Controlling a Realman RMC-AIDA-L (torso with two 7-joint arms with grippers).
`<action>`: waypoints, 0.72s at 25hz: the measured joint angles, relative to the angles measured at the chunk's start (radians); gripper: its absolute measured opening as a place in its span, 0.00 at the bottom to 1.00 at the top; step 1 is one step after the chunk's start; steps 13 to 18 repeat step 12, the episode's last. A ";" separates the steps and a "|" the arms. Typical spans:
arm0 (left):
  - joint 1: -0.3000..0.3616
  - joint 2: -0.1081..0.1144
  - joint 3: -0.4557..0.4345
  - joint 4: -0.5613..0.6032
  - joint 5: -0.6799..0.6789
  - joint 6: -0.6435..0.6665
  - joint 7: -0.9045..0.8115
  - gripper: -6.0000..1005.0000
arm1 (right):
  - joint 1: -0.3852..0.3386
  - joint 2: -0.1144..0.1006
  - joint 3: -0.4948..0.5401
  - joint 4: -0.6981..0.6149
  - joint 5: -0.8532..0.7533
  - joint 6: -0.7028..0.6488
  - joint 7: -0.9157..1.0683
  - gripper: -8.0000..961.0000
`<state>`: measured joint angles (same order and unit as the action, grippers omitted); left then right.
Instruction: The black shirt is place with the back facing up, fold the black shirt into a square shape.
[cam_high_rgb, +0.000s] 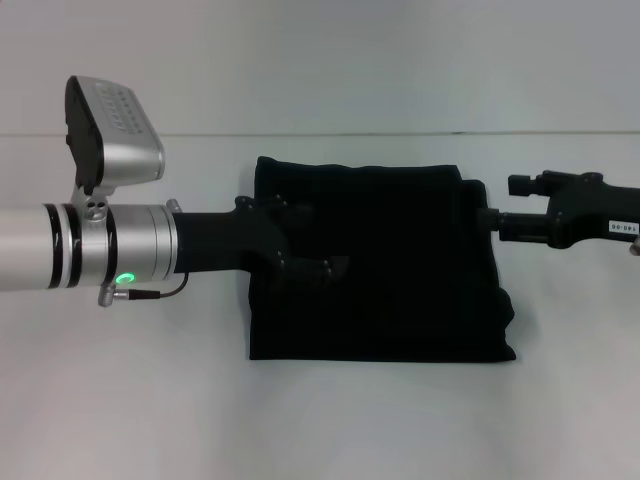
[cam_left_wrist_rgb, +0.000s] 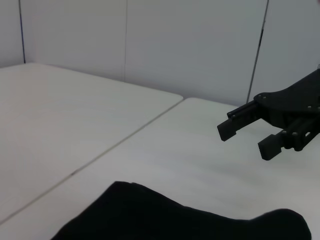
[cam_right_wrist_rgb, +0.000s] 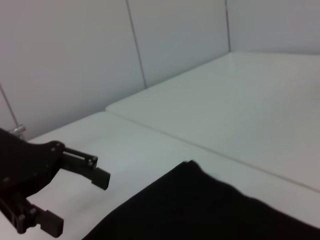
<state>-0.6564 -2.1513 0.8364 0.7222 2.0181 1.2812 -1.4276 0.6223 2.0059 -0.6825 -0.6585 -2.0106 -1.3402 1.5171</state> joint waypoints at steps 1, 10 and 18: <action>0.002 0.000 0.002 -0.001 0.000 0.003 0.000 0.92 | -0.001 0.000 -0.009 0.000 0.000 0.000 0.003 0.87; 0.019 -0.001 0.003 -0.015 0.002 0.023 -0.006 0.92 | -0.002 0.029 -0.016 0.010 -0.062 0.029 0.006 0.87; 0.021 -0.004 0.003 -0.015 0.003 0.027 -0.006 0.92 | -0.002 0.035 -0.013 0.010 -0.065 0.033 0.006 0.87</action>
